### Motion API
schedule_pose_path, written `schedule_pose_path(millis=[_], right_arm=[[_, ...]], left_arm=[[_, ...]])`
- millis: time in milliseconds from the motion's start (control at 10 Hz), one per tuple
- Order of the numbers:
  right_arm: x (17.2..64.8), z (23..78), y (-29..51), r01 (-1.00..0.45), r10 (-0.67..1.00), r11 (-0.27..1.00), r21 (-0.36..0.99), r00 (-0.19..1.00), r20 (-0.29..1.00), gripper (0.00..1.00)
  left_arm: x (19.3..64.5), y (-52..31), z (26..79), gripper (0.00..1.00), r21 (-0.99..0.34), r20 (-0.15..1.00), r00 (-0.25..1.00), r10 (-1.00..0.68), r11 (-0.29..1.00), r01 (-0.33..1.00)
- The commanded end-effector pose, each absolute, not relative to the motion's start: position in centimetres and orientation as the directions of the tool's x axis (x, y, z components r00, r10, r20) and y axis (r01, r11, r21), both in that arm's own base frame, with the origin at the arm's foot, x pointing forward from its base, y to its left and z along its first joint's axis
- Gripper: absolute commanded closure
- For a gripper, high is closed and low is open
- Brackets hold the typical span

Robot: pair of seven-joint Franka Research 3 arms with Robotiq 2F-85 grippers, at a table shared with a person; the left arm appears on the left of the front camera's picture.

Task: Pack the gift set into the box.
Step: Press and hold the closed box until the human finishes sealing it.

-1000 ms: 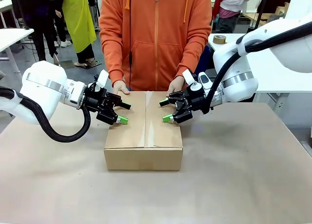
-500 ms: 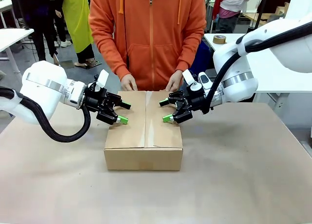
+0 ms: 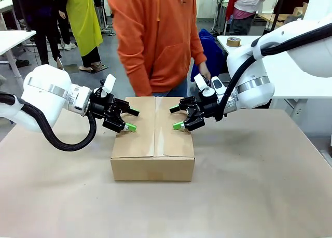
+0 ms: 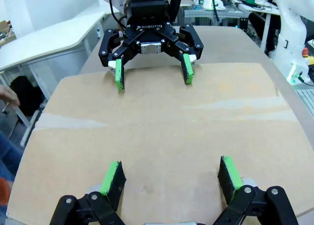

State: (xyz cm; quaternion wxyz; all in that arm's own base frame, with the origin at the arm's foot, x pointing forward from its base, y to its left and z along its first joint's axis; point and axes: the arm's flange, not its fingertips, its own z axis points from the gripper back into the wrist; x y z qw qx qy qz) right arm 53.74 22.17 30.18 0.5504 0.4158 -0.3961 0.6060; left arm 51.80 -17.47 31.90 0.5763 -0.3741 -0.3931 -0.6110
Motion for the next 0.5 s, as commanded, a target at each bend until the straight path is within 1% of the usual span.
schedule_pose_path(millis=[0,400], right_arm=[[53.68,29.99,22.23,-0.995,0.34,-0.088,-0.04,-0.067,0.938,0.0],[53.68,29.99,22.23,-0.995,0.34,-0.088,-0.04,-0.067,0.938,0.0]], left_arm=[[51.59,-17.45,31.71,0.0,0.053,0.91,-0.06,-0.41,-0.029,0.998],[51.59,-17.45,31.71,0.0,0.053,0.91,-0.06,-0.41,-0.029,0.998]])
